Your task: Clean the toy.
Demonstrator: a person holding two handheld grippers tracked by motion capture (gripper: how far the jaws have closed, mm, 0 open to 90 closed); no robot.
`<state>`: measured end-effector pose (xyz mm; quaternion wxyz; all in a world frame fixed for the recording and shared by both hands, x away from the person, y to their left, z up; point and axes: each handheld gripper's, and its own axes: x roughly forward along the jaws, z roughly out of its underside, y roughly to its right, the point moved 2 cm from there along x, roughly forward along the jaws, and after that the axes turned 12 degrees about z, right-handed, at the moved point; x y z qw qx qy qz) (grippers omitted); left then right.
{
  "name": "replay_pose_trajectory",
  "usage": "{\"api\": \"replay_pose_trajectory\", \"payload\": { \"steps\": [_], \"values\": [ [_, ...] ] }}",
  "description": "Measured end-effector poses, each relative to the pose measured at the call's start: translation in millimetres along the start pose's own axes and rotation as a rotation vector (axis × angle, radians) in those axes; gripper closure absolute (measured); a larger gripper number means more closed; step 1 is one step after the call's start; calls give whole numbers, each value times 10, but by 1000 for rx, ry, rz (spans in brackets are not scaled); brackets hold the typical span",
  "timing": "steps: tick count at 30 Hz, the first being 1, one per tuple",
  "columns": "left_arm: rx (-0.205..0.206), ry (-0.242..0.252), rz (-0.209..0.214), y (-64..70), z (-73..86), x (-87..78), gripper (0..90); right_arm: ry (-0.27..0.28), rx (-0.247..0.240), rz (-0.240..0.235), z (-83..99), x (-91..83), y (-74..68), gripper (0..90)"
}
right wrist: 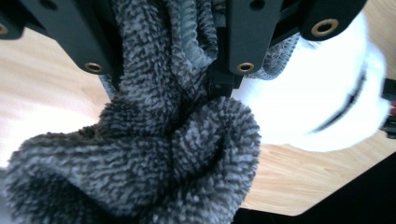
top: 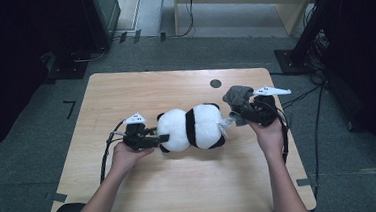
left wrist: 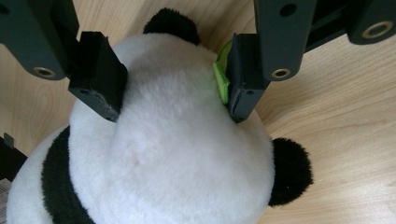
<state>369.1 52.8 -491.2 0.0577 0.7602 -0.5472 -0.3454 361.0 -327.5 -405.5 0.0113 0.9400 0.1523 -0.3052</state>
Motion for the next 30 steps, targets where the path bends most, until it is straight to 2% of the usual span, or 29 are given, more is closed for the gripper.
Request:
{"api": "replay_pose_trajectory", "payload": {
  "steps": [4, 7, 11, 17, 20, 24, 27, 28, 30],
  "values": [
    [1, 3, -1, -2, 0, 1, 433, 15, -37, -37, -175, -37, -167, 661],
    [2, 5, -3, 0, -2, 2, 430, 19, -58, -89, -274, 3, -320, 660],
    [4, 5, -3, 1, -3, 1, 431, 2, -114, -136, -367, 125, -582, 660],
    [4, 6, -4, 4, -1, 1, 431, -31, -167, -240, -483, 322, -1035, 660],
    [5, 8, -6, 5, -1, 3, 430, -66, -197, -281, -506, 438, -1245, 660],
    [9, 11, -7, 2, 0, 3, 426, -137, -239, -294, -465, 639, -1446, 660],
    [7, 25, -3, -10, -1, 8, 364, -228, -288, -239, -383, 793, -1513, 661],
    [4, 30, -2, -18, 0, 17, 325, -238, -291, -233, -359, 828, -1517, 663],
    [-8, 41, -8, -28, -4, 43, 244, -241, -261, -245, -350, 863, -1490, 667]
  ]
}}
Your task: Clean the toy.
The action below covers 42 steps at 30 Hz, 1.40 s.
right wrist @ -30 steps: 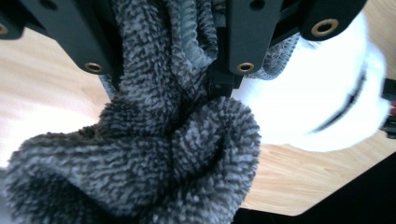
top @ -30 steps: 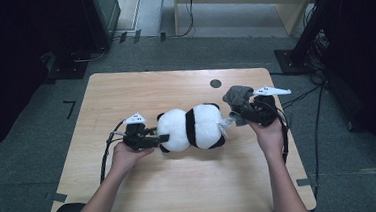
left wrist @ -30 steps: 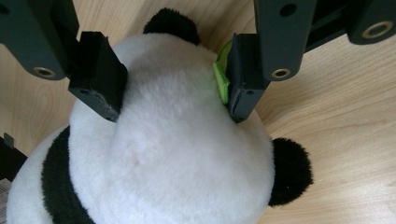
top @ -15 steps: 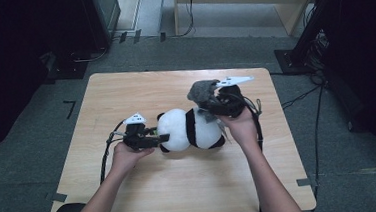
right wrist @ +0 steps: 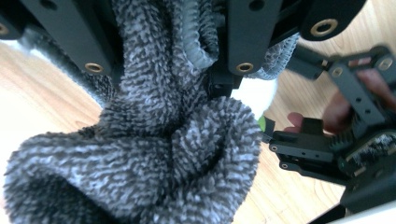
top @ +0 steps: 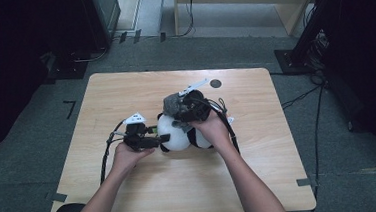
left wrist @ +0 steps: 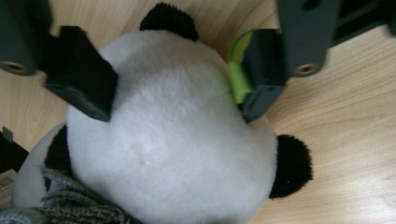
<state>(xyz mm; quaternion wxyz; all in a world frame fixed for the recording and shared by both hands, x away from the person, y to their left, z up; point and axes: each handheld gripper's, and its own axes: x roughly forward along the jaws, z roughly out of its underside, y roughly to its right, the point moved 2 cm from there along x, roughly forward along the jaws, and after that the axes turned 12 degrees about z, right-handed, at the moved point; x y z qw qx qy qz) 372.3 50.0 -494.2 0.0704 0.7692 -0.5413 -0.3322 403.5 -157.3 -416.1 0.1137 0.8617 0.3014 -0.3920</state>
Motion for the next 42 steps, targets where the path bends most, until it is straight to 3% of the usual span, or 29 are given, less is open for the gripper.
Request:
{"api": "replay_pose_trajectory", "payload": {
  "steps": [3, 7, 9, 11, 16, 19, 22, 25, 29, 31, 34, 36, 39, 42],
  "values": [
    [-6, 11, 1, -10, -2, 50, 185, -10, 10, -10, 8, 21, 20, 672],
    [41, 16, 12, -53, 37, 139, 82, -22, -2, -12, 16, 48, 8, 675],
    [26, 22, 32, -93, 51, 166, 42, -23, -11, -15, 20, 61, 1, 675],
    [19, 33, 56, -98, 61, 155, 123, -22, -14, -3, 19, 64, 1, 674],
    [14, 13, 37, -56, 60, 113, 395, -15, -27, -18, 16, 57, 7, 642],
    [24, 5, 19, -20, 46, 99, 467, -7, -48, -18, -1, 29, 4, 556],
    [34, 0, 14, 0, 34, 85, 486, 7, -52, -18, -24, -28, 13, 466],
    [29, 0, 16, -3, 27, 73, 496, 28, -44, -15, -51, -97, 27, 451],
    [29, 4, 7, -16, 15, 50, 498, 47, -14, -15, -104, -166, 60, 648],
    [29, 6, 9, -22, 13, 48, 495, 33, 14, -68, -179, -122, 24, 658],
    [39, 2, 6, -12, 12, 43, 490, 31, -24, -90, -323, 8, -126, 658],
    [41, 0, 3, -6, 13, 41, 490, 1, -39, -99, -395, 128, -211, 659],
    [31, -8, 2, -20, 18, 31, 491, -70, -88, -63, -409, 285, -267, 668],
    [22, -8, 4, -26, 16, 29, 495, -92, -81, -41, -395, 315, -197, 670]
  ]
}}
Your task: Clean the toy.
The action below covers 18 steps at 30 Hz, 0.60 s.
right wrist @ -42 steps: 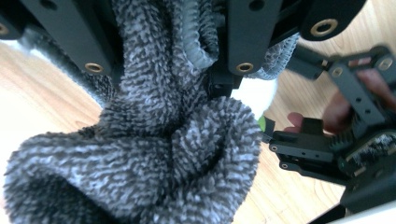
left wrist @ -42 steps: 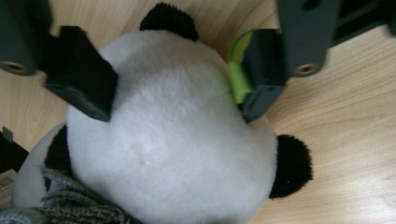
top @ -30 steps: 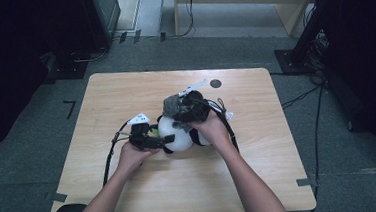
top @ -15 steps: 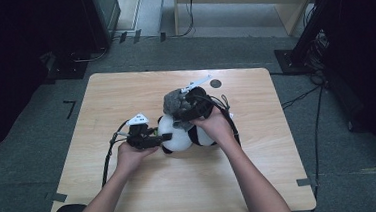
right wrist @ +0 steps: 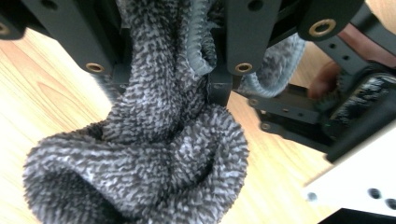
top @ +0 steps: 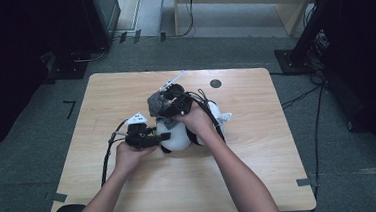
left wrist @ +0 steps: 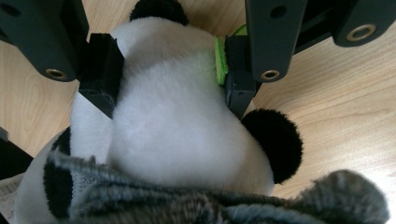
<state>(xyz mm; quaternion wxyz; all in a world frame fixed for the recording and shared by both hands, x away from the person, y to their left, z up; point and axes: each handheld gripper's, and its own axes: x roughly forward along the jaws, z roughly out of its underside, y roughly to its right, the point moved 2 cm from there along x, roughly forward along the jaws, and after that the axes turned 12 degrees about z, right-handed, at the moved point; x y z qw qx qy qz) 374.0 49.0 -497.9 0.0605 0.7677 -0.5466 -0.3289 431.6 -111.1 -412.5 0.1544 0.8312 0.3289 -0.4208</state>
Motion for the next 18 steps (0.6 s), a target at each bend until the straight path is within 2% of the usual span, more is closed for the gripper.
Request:
{"api": "replay_pose_trajectory", "payload": {
  "steps": [5, 10, 13, 16, 18],
  "values": [
    [-20, 5, 1, -5, -3, 1, 496, -21, 38, 35, 28, -35, 211, 672],
    [-23, 1, 5, -12, -9, -6, 498, -61, 68, 119, 142, -89, 522, 678],
    [-25, 3, 8, -8, -15, -7, 501, -57, 126, 117, 230, -137, 725, 673],
    [-30, 3, 11, -11, -15, -12, 503, -45, 182, 152, 288, -191, 913, 675],
    [-28, 4, 12, -13, -16, -13, 503, -47, 223, 159, 340, -214, 1020, 676]
  ]
}}
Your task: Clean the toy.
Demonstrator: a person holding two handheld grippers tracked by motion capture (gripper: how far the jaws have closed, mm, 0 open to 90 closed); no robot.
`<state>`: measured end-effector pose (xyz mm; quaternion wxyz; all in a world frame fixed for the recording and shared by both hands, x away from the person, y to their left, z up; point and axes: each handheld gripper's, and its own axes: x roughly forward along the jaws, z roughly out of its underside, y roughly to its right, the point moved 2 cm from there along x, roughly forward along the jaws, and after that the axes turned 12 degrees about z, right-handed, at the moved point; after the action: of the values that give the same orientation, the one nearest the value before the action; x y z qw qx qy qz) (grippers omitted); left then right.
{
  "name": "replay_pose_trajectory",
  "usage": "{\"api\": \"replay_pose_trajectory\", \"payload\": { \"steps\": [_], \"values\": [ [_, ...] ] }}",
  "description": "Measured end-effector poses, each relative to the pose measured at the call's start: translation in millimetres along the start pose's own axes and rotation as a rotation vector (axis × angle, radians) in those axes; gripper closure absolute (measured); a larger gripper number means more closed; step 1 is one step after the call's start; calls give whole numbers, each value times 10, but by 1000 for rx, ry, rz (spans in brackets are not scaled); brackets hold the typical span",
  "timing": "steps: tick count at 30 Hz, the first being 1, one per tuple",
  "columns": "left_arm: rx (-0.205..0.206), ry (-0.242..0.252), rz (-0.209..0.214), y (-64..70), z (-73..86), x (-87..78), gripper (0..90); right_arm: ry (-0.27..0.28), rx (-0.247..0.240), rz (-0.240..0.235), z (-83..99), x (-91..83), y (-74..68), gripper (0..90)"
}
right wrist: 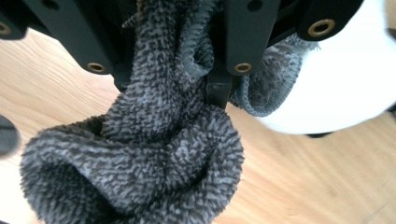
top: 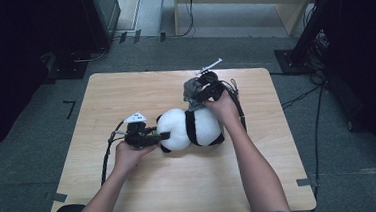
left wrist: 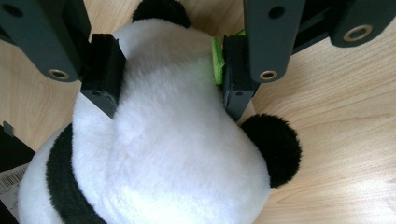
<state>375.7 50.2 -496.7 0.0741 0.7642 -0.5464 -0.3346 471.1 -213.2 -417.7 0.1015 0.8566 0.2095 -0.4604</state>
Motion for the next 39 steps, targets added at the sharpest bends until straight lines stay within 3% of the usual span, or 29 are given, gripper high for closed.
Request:
{"api": "replay_pose_trajectory", "payload": {
  "steps": [2, 7, 12, 16, 20, 24, 28, 31, 35, 39],
  "values": [
    [0, 1, 2, -4, 0, -2, 503, -1, 28, -8, 33, 6, 92, 676],
    [-3, -8, 7, -19, -11, -34, 505, -13, 63, 25, 114, 63, 268, 688],
    [-18, -7, 15, -49, -24, -86, 512, -32, 82, 6, 313, 180, 382, 697],
    [-16, -2, 11, -43, -17, -82, 512, -6, 152, -2, 484, 249, 501, 697],
    [-16, 3, 18, -52, -7, -86, 511, -51, 181, 22, 618, 313, 609, 697],
    [-3, 1, 14, -36, -8, -89, 505, -14, 210, 23, 624, 236, 664, 697],
    [-9, 3, 15, -26, -10, -86, 505, 65, 161, 65, 477, 0, 594, 696],
    [-8, 6, 14, -22, -8, -83, 504, 95, 124, 58, 321, -166, 482, 696],
    [-8, 6, 14, -23, -5, -84, 502, 135, 78, 1, 107, -334, 240, 695],
    [-6, 8, 14, -26, -5, -82, 499, 156, 16, -59, -72, -415, -92, 694]
  ]
}}
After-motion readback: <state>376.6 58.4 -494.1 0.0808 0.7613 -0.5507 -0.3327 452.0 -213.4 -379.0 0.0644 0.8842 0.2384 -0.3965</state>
